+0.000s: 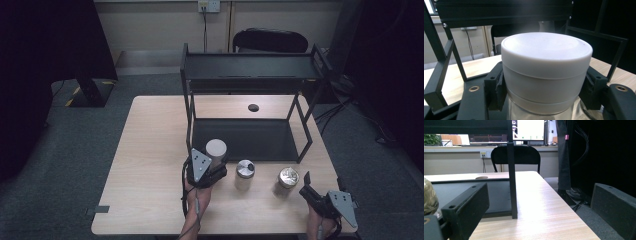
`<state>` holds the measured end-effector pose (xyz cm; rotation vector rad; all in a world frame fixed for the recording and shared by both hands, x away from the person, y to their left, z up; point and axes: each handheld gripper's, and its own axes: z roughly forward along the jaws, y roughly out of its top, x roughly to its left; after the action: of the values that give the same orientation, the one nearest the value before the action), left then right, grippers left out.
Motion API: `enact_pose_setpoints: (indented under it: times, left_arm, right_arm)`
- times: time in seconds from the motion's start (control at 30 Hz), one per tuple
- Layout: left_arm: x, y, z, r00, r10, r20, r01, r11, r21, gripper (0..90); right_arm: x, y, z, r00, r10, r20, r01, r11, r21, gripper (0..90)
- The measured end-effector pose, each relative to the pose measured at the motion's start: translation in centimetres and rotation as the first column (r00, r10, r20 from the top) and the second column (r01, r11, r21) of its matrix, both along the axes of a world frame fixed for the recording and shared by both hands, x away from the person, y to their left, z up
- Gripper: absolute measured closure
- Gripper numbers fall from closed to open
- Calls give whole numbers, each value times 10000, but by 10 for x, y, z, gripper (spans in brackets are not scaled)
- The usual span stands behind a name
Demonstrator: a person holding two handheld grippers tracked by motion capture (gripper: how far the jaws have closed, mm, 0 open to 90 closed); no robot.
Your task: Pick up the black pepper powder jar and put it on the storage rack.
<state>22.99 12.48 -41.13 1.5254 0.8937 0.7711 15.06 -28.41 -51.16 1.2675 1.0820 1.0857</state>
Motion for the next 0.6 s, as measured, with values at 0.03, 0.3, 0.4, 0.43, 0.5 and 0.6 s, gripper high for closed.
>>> enact_pose_setpoints:
  times: [0.03,0.3,0.4,0.43,0.5,0.6]
  left_arm:
    - [1,-1,0,10000,25,-12,-25,10000,25,342]
    - [8,-6,1,9997,221,-122,-220,9997,69,342]
    - [11,-8,2,9995,276,-132,-276,9996,51,342]
    - [13,-9,2,9995,285,-139,-284,9996,63,342]
    - [14,-10,3,9995,299,-114,-298,9995,125,343]
    - [17,-12,6,9995,322,-77,-321,9994,132,342]
  right_arm:
    - [0,0,0,10000,-2,5,2,10000,8,7]
    - [0,0,0,10000,7,-2,-7,10000,3,7]
    - [0,0,0,10000,15,-1,-15,10000,26,7]
    - [0,-1,0,10000,20,-3,-20,10000,28,7]
    - [0,-1,0,10000,35,-17,-35,10000,20,7]
    - [0,-1,0,10000,41,-8,-41,10000,34,7]
